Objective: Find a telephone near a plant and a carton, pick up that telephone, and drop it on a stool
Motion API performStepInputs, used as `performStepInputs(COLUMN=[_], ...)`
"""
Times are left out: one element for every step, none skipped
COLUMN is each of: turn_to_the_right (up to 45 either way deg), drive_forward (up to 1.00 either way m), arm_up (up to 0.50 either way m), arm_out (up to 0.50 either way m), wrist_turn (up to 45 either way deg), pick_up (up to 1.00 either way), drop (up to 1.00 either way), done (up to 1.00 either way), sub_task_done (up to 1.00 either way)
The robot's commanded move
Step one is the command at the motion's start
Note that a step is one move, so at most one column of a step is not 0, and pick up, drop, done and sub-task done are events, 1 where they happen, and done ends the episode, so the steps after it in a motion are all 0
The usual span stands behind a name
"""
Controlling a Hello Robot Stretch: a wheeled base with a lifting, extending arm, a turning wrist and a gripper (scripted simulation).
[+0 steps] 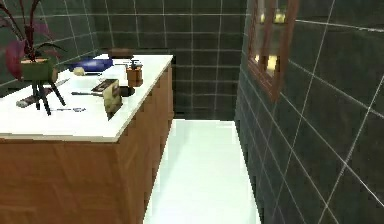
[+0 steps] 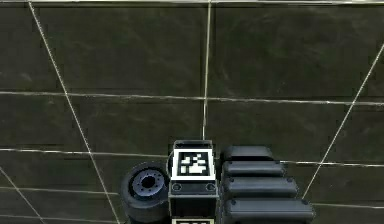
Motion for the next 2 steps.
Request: performStepInputs(turn_to_the_right=[0.0,-3.0], drive_forward=[0.15,0.0], arm_up=[0.0,0.0], arm_out=[0.0,0.0], wrist_turn=[0.0,0.0], pick_up=[0.0,0.0], drop=[0.0,0.0], done=[0.0,0.0], sub_task_done=[0.0,0.0])
